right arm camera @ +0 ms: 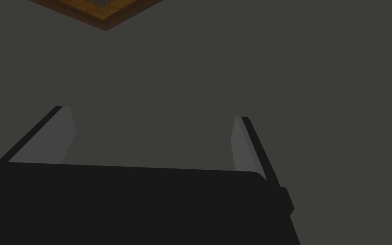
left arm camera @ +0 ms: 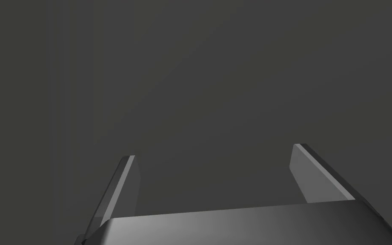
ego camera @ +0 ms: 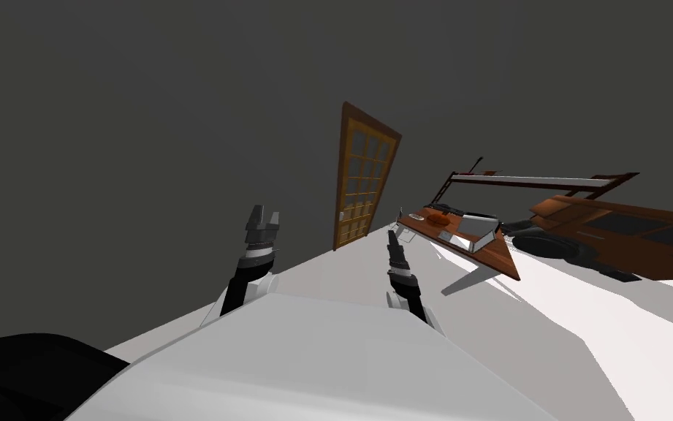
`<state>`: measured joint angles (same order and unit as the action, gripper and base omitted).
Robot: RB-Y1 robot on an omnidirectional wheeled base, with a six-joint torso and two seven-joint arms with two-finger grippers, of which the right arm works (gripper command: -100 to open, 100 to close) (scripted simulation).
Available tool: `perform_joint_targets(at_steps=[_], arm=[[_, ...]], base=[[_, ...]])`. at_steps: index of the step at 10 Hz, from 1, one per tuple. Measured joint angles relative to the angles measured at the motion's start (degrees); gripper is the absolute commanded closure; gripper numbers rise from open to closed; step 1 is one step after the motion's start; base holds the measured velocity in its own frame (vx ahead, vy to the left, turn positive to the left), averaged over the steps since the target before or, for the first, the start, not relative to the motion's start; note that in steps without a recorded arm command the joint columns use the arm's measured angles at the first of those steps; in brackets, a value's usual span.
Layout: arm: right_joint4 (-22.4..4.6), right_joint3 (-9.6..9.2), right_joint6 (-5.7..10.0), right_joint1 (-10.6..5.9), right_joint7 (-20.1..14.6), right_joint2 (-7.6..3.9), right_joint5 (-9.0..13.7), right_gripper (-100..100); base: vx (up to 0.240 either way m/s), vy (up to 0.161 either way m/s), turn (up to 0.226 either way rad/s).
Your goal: Pull the door open
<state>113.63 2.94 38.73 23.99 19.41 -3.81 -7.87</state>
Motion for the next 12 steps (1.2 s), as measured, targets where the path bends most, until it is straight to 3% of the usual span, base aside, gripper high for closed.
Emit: perform_joint_targets(at_steps=[7, 12], arm=[[-9.05, 2.98, 3.30, -0.81, 6.35, -1.27, -4.24, -100], [-14.55, 4.72, 4.65, -1.64, 10.57, -1.61, -7.17, -100]], base=[[0.108, -0.009, 0.108], [0.100, -0.012, 0.104]])
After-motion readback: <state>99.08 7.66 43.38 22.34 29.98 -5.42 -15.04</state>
